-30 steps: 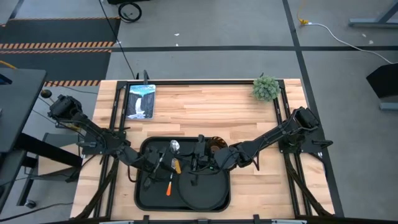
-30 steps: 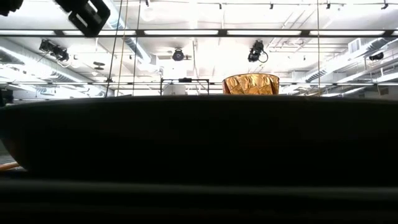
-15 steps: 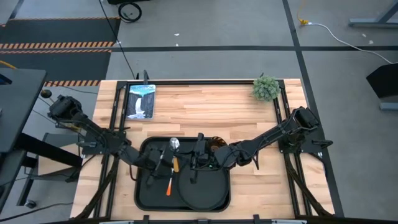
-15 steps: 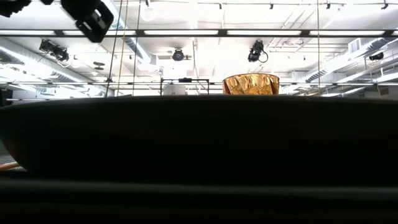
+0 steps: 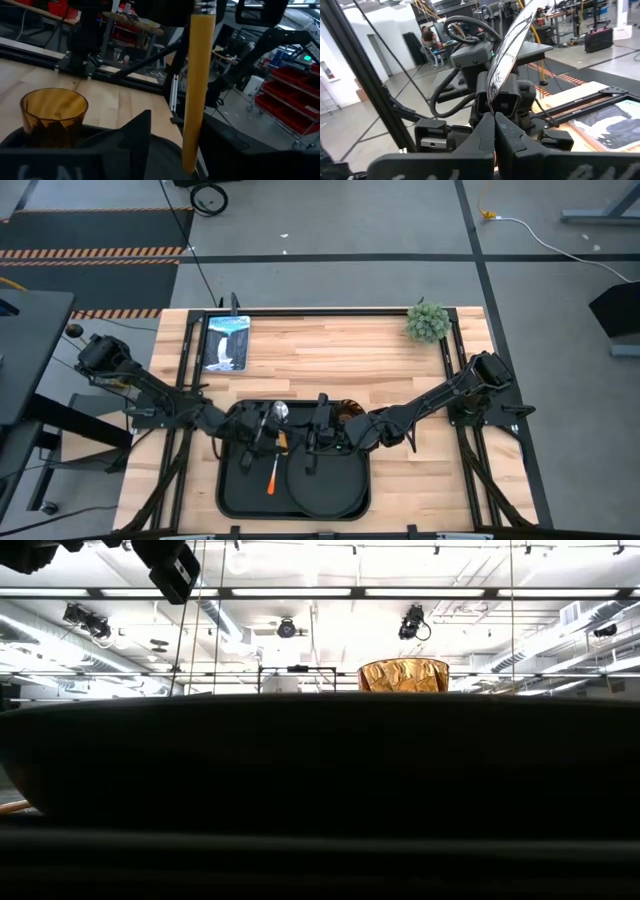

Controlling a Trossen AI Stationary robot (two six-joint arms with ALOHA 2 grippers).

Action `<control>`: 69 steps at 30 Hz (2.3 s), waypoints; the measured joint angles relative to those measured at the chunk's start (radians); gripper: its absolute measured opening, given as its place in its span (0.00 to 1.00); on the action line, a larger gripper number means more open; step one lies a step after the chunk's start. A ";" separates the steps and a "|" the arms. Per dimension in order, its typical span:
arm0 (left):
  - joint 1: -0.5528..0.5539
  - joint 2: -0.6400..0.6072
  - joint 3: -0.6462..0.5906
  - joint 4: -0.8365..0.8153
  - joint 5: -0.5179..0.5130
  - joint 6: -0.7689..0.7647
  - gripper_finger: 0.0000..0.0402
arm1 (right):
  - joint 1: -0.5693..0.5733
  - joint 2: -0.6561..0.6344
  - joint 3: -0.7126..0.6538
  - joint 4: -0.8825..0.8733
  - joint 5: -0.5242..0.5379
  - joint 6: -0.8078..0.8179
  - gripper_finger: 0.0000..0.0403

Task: Pick and place plate/cup/fork/spoon on tray
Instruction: Put the yellow spoon to the left of the orange fork on the black tray

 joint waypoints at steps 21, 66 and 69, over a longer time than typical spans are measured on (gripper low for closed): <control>0.020 -0.020 0.000 -0.058 -0.011 -0.041 0.09 | -0.004 -0.001 0.001 -0.162 0.110 0.081 0.28; -0.077 -0.145 0.147 -1.385 -0.041 -1.093 0.10 | -0.058 -0.723 -0.581 -0.613 0.142 -0.137 0.12; -0.126 -0.069 0.230 -1.467 -0.041 -1.171 0.10 | -0.049 -0.831 -0.633 -0.611 0.069 -0.170 0.10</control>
